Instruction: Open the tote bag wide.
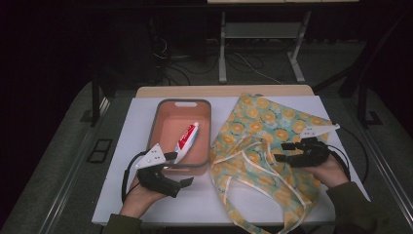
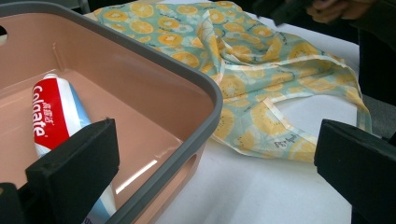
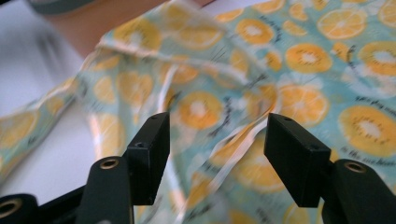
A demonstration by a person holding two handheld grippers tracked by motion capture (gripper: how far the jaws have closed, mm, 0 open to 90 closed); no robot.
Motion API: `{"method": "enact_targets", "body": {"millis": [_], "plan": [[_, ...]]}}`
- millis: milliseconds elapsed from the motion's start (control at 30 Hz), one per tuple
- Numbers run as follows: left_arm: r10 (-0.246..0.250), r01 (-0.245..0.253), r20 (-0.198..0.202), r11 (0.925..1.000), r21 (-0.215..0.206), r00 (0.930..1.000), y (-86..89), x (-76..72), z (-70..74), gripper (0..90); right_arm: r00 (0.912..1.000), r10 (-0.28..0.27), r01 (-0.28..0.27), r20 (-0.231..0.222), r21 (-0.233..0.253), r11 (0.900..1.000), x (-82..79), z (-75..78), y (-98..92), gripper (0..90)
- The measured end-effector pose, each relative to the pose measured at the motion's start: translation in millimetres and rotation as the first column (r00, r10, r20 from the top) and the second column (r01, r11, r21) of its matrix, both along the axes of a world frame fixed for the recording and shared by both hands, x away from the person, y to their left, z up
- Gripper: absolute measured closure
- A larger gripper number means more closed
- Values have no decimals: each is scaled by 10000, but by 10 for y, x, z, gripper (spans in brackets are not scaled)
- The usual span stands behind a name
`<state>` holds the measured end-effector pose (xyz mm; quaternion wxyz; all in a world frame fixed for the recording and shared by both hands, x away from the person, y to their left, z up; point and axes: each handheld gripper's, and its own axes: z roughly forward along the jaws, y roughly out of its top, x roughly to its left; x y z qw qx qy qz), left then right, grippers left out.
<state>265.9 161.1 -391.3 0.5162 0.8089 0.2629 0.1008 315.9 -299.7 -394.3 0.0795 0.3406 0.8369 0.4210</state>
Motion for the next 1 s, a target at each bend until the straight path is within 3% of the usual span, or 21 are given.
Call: {"method": "enact_targets", "body": {"millis": [133,233,267,300,533,600,700,833,900,1000], "plan": [[0,0,16,10000,18,10000,0,-1,1,0,9972,736,-734,164,-120,9972,-246,-21,90,455],[-12,12,28,10000,32,10000,-5,-3,1,0,9885,1512,-1506,76,-514,9873,-408,-121,237,554],[-8,8,18,10000,25,10000,-5,-3,0,0,9885,1512,-1506,76,-514,9873,-408,-121,237,554],[-12,12,14,10000,43,10000,-4,-3,0,0,9847,1744,-1734,35,-888,9808,-423,-189,312,562],[-42,42,-3,10000,68,10000,-21,-2,-6,0,9845,1752,-1711,101,-1667,9710,-317,-359,459,509],[-82,82,8,9999,101,10000,-30,-7,-3,0,9836,1802,-1746,73,-2131,9613,-247,-436,504,496],[-118,118,-4,9999,85,9999,-39,-9,-5,0,9831,1830,-1789,-55,-2409,9539,-222,-486,505,510],[-137,137,-18,9998,108,9999,-39,-5,-12,0,9804,1968,-1926,-59,-2356,9526,-217,-500,482,672],[-134,134,-19,9999,106,9999,-38,-6,-9,0,9824,1866,-1821,-21,-2286,9563,-200,-504,472,835],[-136,136,-9,9999,105,9999,-37,-8,-5,0,9850,1718,-1710,-154,-2193,9606,-188,-504,463,889]]}}
